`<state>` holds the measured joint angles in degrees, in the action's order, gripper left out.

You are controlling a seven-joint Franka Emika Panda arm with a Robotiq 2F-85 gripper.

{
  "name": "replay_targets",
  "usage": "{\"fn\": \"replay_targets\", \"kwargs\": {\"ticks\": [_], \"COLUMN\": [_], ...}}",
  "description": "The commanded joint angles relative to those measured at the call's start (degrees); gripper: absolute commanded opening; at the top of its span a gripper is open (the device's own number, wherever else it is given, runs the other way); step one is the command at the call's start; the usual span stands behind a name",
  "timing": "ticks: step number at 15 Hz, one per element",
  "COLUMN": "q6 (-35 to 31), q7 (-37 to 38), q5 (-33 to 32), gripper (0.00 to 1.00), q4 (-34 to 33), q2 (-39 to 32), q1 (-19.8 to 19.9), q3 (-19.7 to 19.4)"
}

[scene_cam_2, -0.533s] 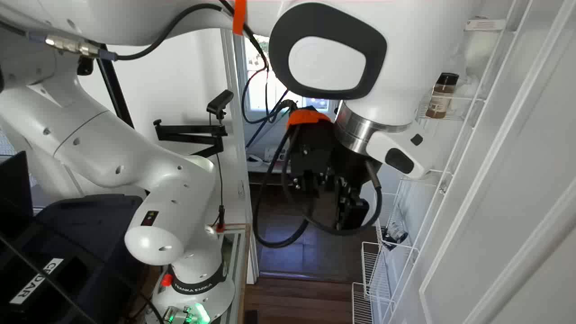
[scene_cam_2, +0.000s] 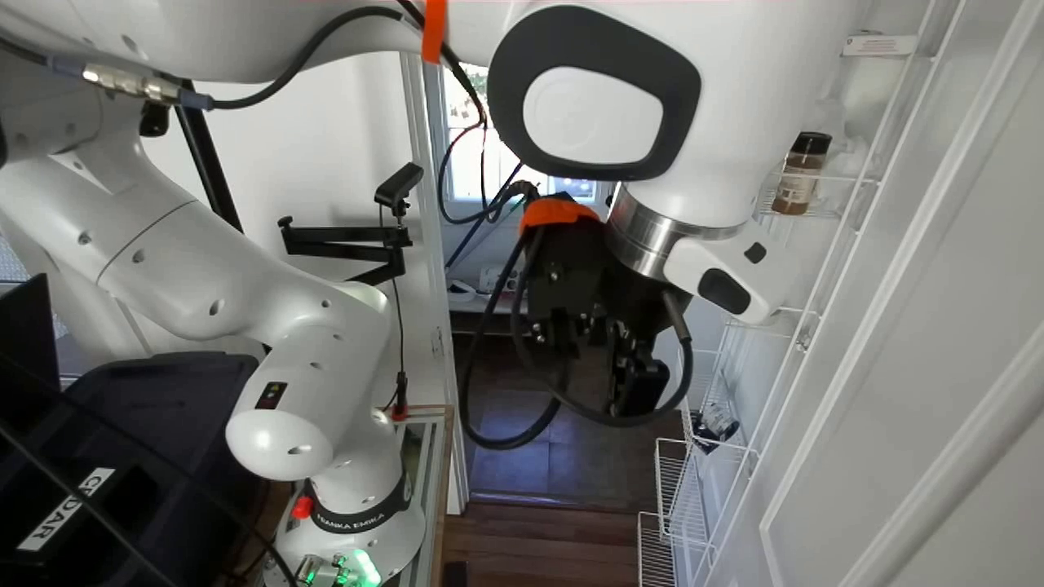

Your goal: Pick up the black clip from the third tray on the door from the bottom and put it on fourth tray on the door from the bottom

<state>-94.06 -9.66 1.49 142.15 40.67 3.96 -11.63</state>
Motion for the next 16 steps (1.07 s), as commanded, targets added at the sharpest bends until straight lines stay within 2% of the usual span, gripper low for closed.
{"fn": "replay_targets", "kwargs": {"ticks": [1,9,16], "q6": [-4.51,-20.17,-30.5], "q7": [-5.6,-19.38,-26.85], "q5": [2.05,4.93,4.79], "gripper": [1.0,1.0,1.0], "q4": [-0.24,-1.53,-4.82], "q2": [-2.77,-10.94,-18.2], "q1": [-2.9,-12.57,-16.06], "q3": [0.69,3.17,5.9]}}
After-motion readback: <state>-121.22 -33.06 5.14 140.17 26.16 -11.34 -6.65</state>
